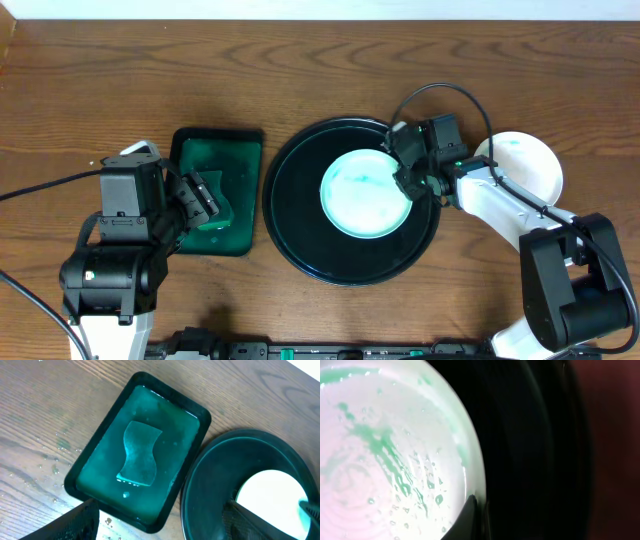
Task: Clean dirty plates on tray and stack at the side
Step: 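Drag the light green plate to the center of the black tray, then grasp the green sponge from the water tray with the left gripper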
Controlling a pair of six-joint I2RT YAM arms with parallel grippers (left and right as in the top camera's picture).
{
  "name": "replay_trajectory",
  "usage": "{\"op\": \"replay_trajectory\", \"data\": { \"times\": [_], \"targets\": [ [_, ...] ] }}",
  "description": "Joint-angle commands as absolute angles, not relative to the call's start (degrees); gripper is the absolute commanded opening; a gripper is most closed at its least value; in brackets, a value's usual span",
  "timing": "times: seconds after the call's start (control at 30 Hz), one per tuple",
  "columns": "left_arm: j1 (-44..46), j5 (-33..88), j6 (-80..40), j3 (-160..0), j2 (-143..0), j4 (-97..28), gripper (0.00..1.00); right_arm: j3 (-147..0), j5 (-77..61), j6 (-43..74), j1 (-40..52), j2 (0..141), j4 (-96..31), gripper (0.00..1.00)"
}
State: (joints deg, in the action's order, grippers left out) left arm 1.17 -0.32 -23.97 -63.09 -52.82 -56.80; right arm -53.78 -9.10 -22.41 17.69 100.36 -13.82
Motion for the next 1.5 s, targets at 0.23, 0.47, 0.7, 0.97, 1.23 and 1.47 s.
{"op": "replay_trajectory", "data": {
  "times": [0.23, 0.47, 0.7, 0.97, 1.23, 1.47],
  "targets": [
    [0.9, -0.4, -23.8, -64.2, -52.8, -56.9, 0.79, -53.6, -6.9, -49.2, 18.4, 100.1, 2.8, 0.60],
    [0.9, -0.4, -23.8, -64.2, -52.8, -56.9, 0.79, -53.6, -6.3, -16.3, 15.5, 98.2, 4.0, 0.66],
    [0.9, -0.4, -23.8, -64.2, -52.8, -56.9, 0.79, -53.6, -11.7, 10.0, 11.2, 93.9, -14.0, 0.50],
    [0.9, -0.4, -23.8, -64.2, -52.8, -56.9, 0.79, -53.5, -20.2, 11.3, 12.0, 94.9, -32.0, 0.55],
    [0.9, -0.4, -23.8, -64.2, -52.8, -56.9, 0.79, -53.4, -17.1, 13.3, 12.6, 100.5, -31.0, 0.27],
    [0.9, -0.6, -23.8, -64.2, -52.8, -56.5, 0.79, -53.5, -17.4, 13.2, 13.0, 106.0, -25.9, 0.01]
  ]
}}
